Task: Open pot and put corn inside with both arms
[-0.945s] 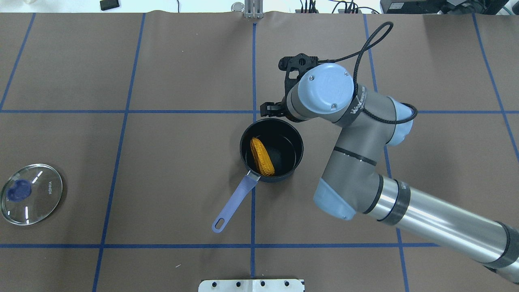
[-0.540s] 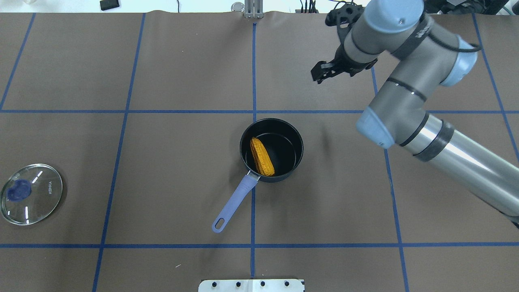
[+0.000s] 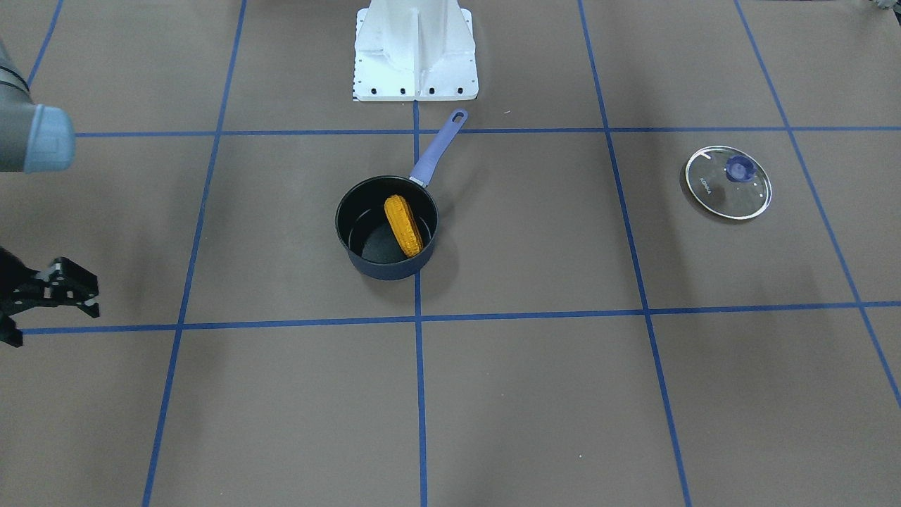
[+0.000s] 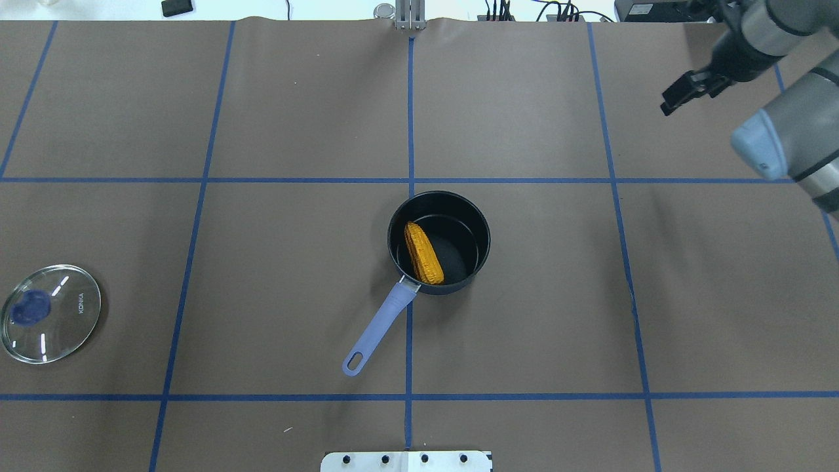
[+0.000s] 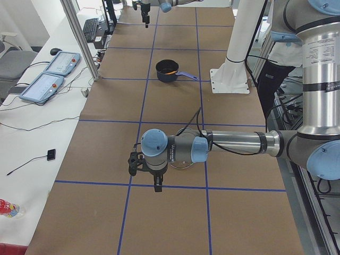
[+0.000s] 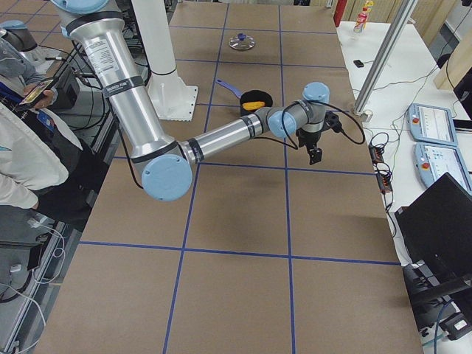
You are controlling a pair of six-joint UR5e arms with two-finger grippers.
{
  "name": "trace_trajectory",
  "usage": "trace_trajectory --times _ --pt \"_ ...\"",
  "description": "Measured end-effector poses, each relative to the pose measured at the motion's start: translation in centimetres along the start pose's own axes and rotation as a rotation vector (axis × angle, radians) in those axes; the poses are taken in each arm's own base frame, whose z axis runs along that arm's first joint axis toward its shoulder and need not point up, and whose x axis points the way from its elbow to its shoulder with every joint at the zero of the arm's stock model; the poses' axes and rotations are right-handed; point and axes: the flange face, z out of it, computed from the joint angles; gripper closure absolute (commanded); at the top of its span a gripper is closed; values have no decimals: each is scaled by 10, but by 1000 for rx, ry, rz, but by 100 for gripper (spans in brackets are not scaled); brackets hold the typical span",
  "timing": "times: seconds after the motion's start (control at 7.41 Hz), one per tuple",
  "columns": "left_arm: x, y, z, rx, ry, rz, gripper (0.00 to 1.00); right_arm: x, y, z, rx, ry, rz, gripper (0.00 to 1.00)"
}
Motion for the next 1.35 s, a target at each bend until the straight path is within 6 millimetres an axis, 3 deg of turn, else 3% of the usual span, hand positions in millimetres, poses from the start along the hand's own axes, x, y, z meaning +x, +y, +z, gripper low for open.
trace_trajectory --times 0.13,0.27,0.54,0.67,0.94,1.35 --pt "1 -3 -1 9 3 7 1 53 51 -4 -23 -5 25 0" --pt "4 -4 -3 23 4 22 1 92 101 -9 -37 2 69 0" --pt "5 -4 -4 34 0 38 1 149 176 -29 -36 29 182 0" --pt "4 -1 -2 32 -1 36 1 169 203 -34 -38 40 231 0" --pt "1 3 1 26 0 30 1 190 232 -39 -41 63 280 0" --pt "1 4 1 25 2 29 1 209 248 -46 -73 103 221 0"
